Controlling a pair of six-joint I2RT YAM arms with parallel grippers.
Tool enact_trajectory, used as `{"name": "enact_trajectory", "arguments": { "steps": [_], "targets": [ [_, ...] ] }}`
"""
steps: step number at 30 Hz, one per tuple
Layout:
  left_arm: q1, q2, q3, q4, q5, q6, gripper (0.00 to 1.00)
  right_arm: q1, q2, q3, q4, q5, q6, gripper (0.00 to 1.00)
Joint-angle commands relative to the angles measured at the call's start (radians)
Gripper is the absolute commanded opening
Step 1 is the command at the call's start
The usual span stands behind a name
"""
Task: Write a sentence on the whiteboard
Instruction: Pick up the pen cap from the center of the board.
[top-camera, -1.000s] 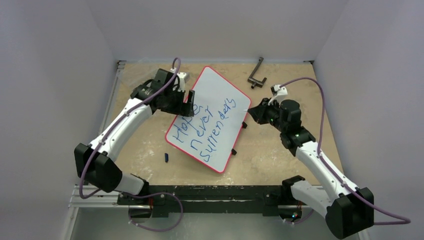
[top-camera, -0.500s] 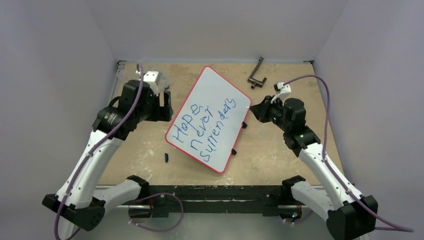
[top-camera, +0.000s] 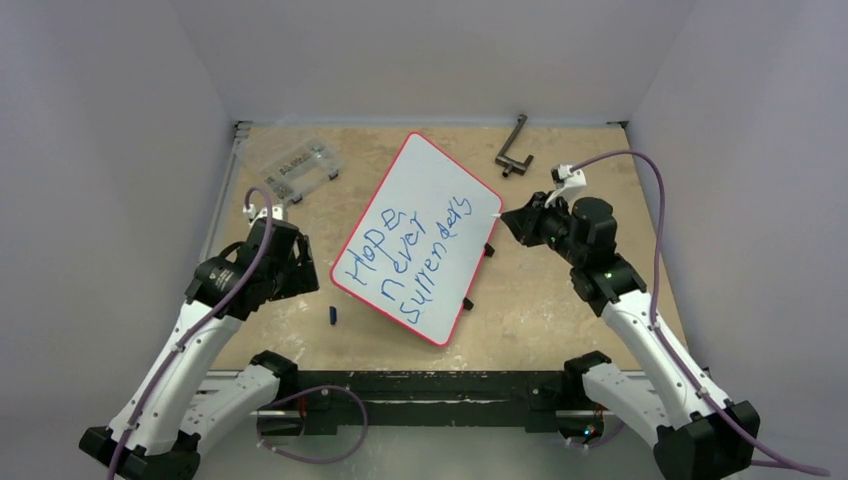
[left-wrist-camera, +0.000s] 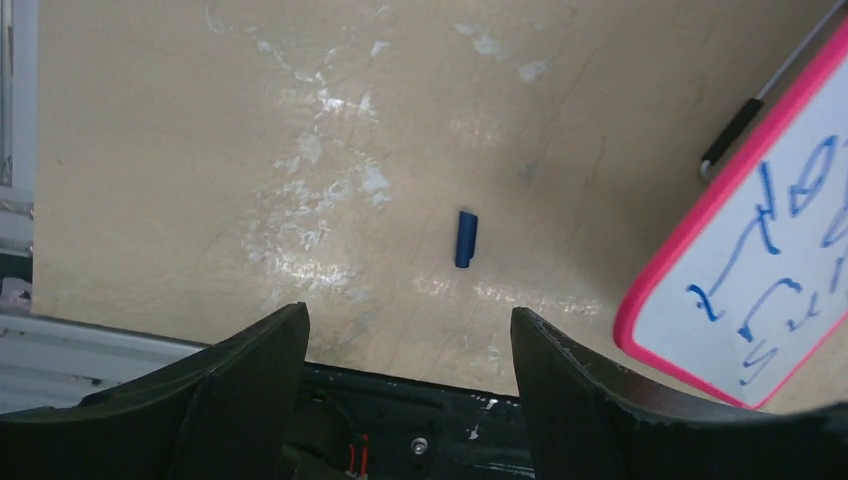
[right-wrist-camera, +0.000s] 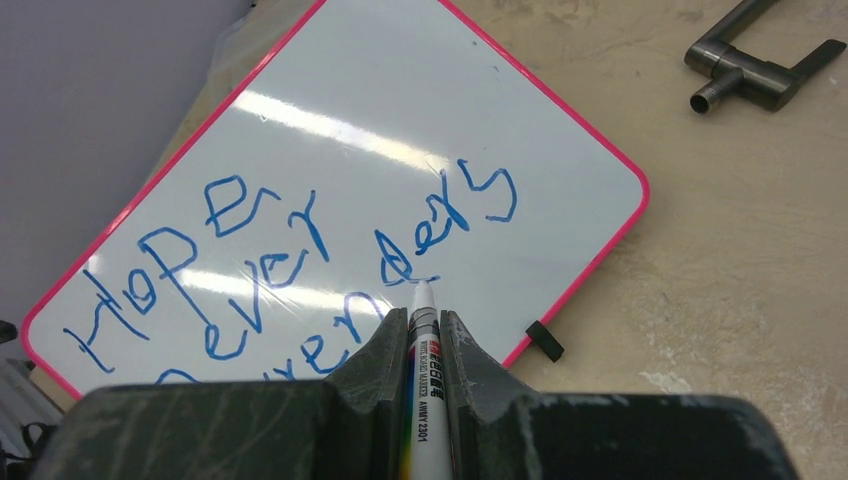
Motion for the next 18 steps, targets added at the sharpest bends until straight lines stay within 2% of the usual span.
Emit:
{"name": "enact_trajectory", "arguments": {
  "steps": [1, 6, 18],
  "targets": [
    [0.021, 0.024, -0.085, 0.025, -0.036, -0.143, 0.73, 0.002, -0.042, 0.046, -0.012, -0.003, 0.000, 0.00],
    [0.034, 0.057, -0.205, 0.156, 0.005, -0.187, 0.72, 0.001, -0.073, 0.033, -0.029, -0.002, -0.007, 0.00],
    [0.037, 0.168, -0.431, 0.502, 0.088, -0.198, 0.60, 0.002, -0.094, 0.008, -0.038, -0.014, -0.009, 0.00]
  ]
}}
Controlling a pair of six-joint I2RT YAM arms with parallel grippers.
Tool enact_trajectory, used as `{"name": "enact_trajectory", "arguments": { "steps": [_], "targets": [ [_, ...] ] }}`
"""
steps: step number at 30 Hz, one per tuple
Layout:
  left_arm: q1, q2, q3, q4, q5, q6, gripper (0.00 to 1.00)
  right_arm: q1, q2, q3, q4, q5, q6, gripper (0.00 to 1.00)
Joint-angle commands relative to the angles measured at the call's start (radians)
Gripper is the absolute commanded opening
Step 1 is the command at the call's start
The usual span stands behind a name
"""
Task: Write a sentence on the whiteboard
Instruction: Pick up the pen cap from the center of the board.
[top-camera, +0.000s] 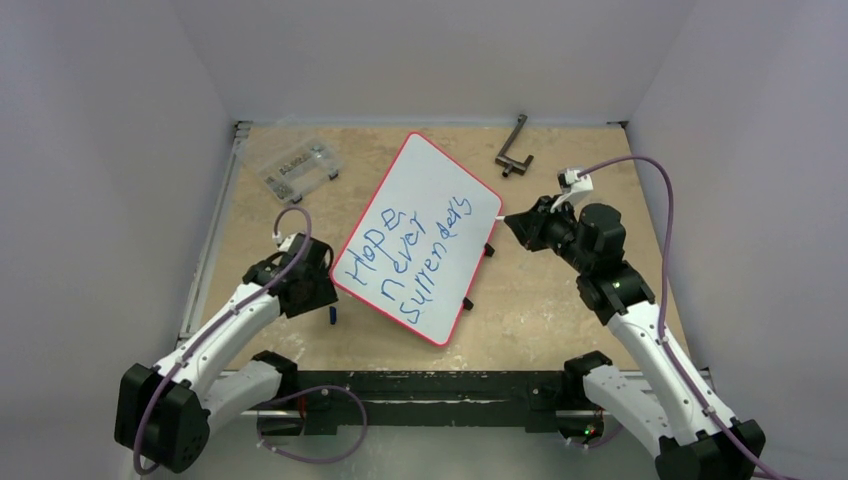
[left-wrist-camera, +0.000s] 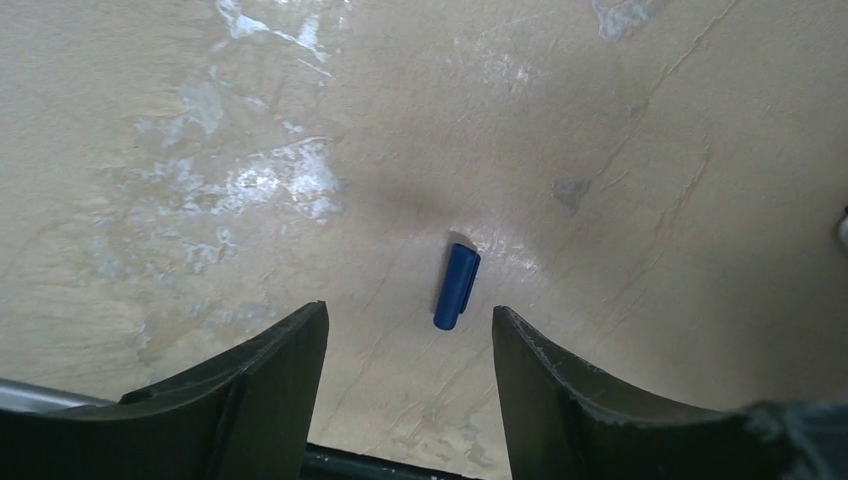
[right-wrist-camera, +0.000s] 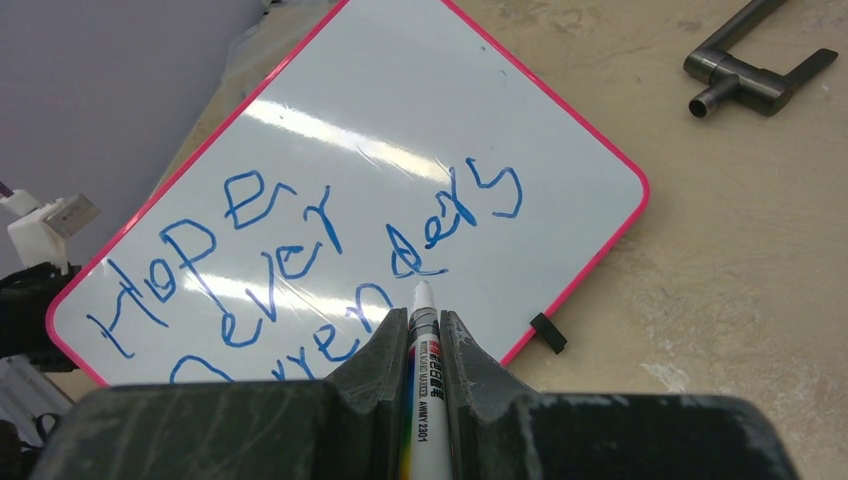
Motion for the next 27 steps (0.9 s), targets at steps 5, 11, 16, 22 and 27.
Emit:
{"name": "enact_trajectory", "arguments": {
  "steps": [5, 11, 16, 22, 27],
  "targets": [
    [0.006, 0.064, -0.077, 0.228, 0.054, 0.001, 0.57, 0.001, -0.007, 0.003, 0.018, -0.010, -0.010, 0.00],
    [0.006, 0.072, -0.089, 0.236, 0.069, -0.002, 0.50, 0.001, 0.006, 0.006, 0.022, -0.006, -0.010, 0.00],
    [0.004, 0.094, -0.121, 0.231, 0.103, -0.044, 0.44, 0.002, 0.010, 0.003, 0.030, -0.006, -0.009, 0.00],
    [-0.004, 0.155, -0.116, 0.239, 0.111, -0.082, 0.41, 0.002, 0.021, 0.002, 0.032, 0.003, -0.002, 0.00],
    [-0.022, 0.204, -0.094, 0.242, 0.080, -0.104, 0.38, 0.002, 0.021, 0.002, 0.034, 0.005, 0.002, 0.00]
  ]
}}
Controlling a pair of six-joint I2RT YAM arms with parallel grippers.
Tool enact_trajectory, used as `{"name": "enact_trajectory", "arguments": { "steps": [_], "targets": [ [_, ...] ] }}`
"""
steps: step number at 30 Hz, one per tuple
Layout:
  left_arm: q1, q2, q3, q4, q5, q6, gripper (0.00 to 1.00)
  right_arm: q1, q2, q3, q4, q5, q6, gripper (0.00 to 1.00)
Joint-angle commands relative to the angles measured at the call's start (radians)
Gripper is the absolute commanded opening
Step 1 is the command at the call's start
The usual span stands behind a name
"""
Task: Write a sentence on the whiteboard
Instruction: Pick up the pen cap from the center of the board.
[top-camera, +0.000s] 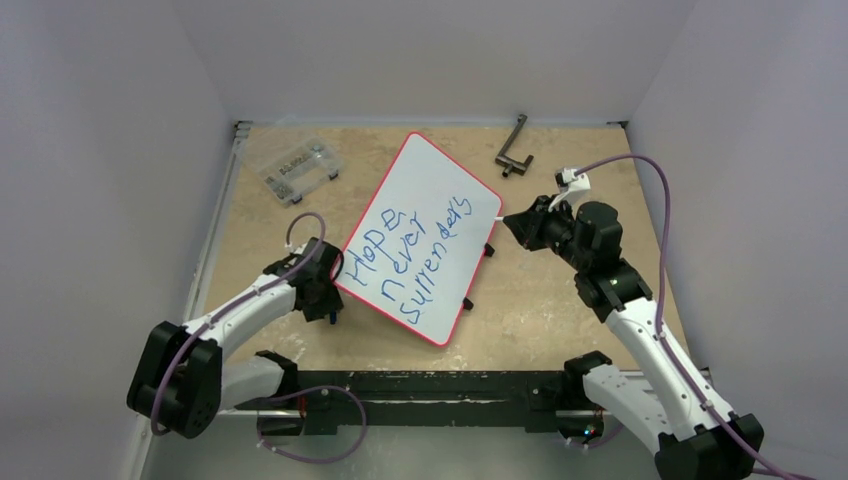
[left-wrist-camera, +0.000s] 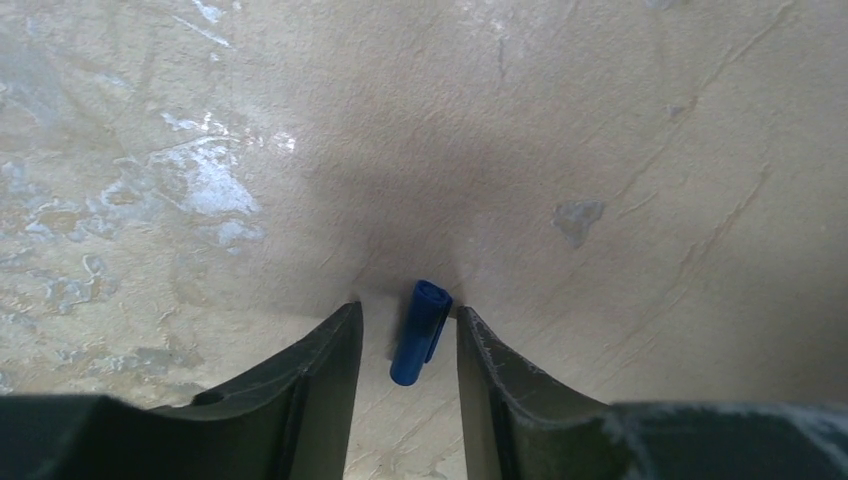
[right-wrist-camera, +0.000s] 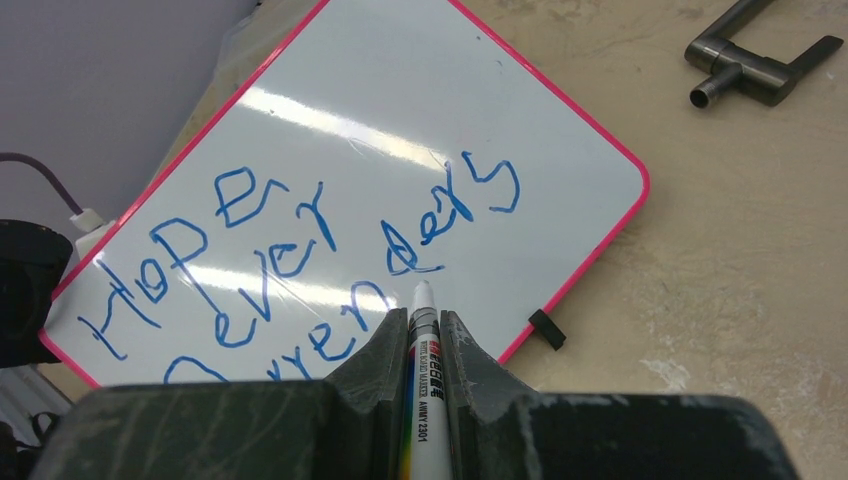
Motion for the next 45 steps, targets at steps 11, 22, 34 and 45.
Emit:
{"name": "enact_trajectory", "arguments": {
  "steps": [11, 22, 34, 45],
  "targets": [
    [-0.036, 0.039, 0.035, -0.015, -0.055, -0.065, 0.16, 0.002, -0.015, 0.006, 0.018, -0.005, -0.003, 0.00],
    [-0.039, 0.033, 0.029, -0.007, -0.066, -0.072, 0.06, 0.002, -0.016, 0.015, 0.008, -0.003, -0.003, 0.00],
    [-0.036, -0.181, 0.064, -0.136, -0.061, -0.067, 0.00, 0.002, -0.050, 0.052, -0.021, -0.068, -0.015, 0.00],
    [-0.027, -0.435, 0.122, -0.303, -0.123, -0.091, 0.00, 0.004, -0.049, 0.050, 0.060, -0.283, -0.001, 0.00]
  ]
}}
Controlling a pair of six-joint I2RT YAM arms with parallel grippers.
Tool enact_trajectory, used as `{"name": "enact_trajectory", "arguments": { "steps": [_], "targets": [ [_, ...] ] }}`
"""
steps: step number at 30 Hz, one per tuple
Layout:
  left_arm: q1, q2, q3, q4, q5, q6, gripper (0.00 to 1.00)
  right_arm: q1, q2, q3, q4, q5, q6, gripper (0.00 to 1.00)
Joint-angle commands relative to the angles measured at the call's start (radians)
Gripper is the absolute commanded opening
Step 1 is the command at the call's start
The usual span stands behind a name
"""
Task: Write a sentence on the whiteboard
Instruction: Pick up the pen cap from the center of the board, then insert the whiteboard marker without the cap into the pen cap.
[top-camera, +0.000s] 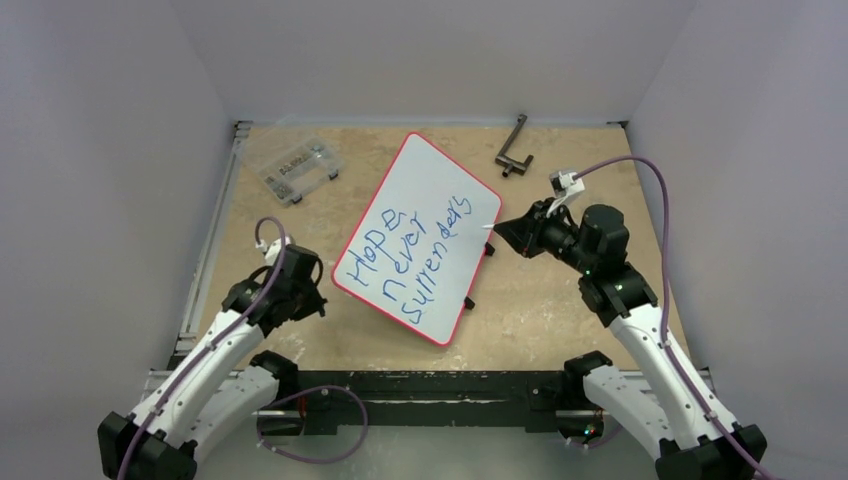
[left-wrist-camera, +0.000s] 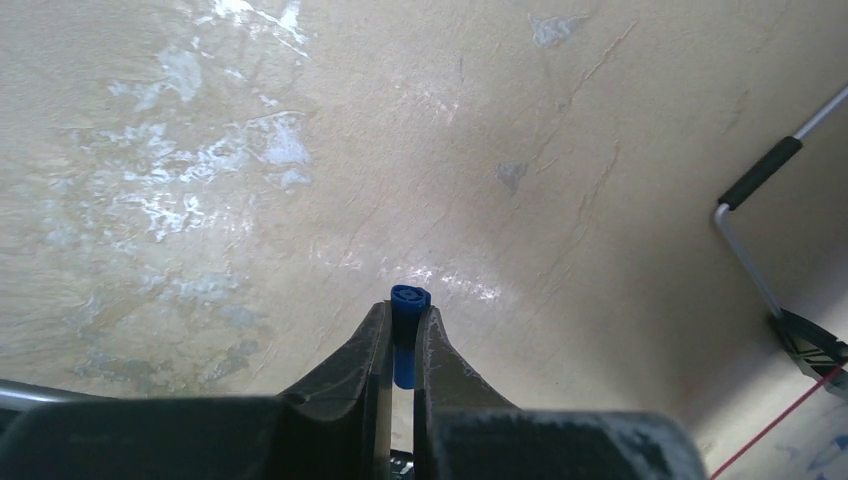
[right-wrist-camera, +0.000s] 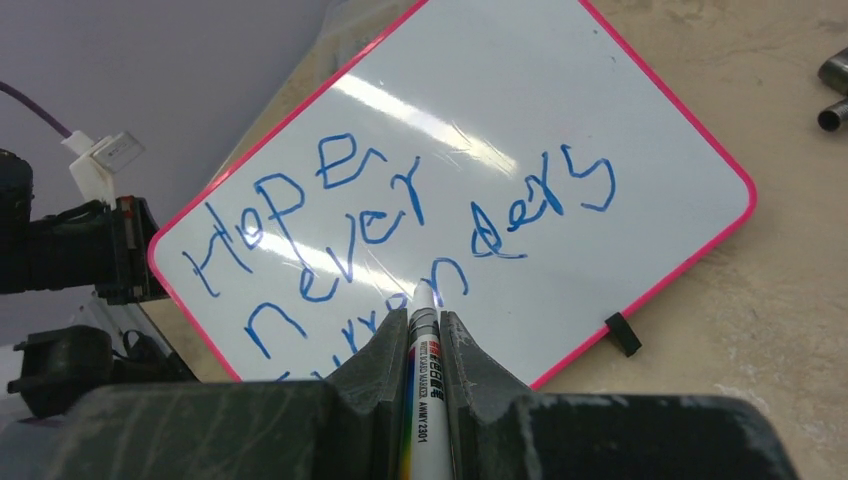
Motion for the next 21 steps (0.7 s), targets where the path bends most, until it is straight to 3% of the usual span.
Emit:
{"name": "enact_trajectory", "arguments": {
  "steps": [1, 8, 14, 21],
  "targets": [
    [0.005, -0.121, 0.060, -0.100, -0.061, -0.028, 0.00, 0.005, -0.012, 0.038, 0.087, -0.138, 0.006, 0.00],
    [0.005, -0.213, 0.225, -0.239, -0.103, -0.018, 0.00, 0.086, -0.015, 0.020, 0.207, -0.203, 0.024, 0.00],
    [0.005, -0.230, 0.375, -0.235, -0.057, -0.006, 0.00, 0.305, 0.038, 0.043, 0.280, -0.067, -0.067, 0.00],
    [0.005, -0.128, 0.526, -0.126, 0.073, -0.020, 0.00, 0.449, 0.071, 0.015, 0.482, 0.035, -0.158, 0.00]
  ]
}}
